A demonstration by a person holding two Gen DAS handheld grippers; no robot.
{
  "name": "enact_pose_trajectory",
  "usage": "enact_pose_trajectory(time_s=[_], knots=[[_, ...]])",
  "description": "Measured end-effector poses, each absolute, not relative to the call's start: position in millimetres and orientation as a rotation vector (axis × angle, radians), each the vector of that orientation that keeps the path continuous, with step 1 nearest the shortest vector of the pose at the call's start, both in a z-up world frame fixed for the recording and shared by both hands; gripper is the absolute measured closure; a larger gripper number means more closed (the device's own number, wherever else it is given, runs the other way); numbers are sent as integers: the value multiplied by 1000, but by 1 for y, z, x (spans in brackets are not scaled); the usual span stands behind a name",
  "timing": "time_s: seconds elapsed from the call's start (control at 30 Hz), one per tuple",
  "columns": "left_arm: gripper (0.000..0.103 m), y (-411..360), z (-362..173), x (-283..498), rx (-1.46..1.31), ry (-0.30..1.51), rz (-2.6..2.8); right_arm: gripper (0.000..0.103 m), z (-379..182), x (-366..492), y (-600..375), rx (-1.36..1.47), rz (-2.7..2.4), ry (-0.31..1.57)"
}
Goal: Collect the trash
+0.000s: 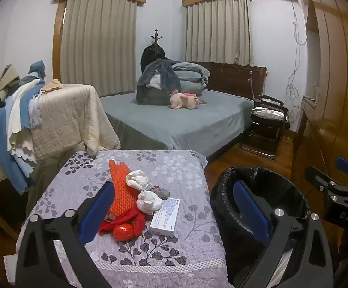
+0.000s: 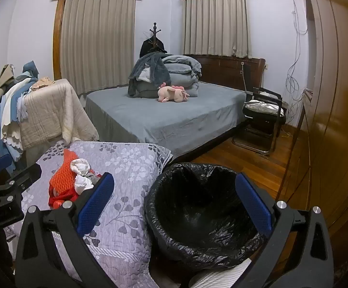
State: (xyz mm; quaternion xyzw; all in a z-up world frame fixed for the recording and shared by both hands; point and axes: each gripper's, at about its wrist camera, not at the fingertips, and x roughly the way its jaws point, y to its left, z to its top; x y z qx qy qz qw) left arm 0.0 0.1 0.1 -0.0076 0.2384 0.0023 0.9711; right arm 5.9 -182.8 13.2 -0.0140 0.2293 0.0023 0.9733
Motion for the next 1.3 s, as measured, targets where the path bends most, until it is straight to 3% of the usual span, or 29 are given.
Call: enact_pose_trajectory(time_s=[1.3], knots=[[6,0,0,1,-18,486,4,5,8,8,-180,-34,3,470]])
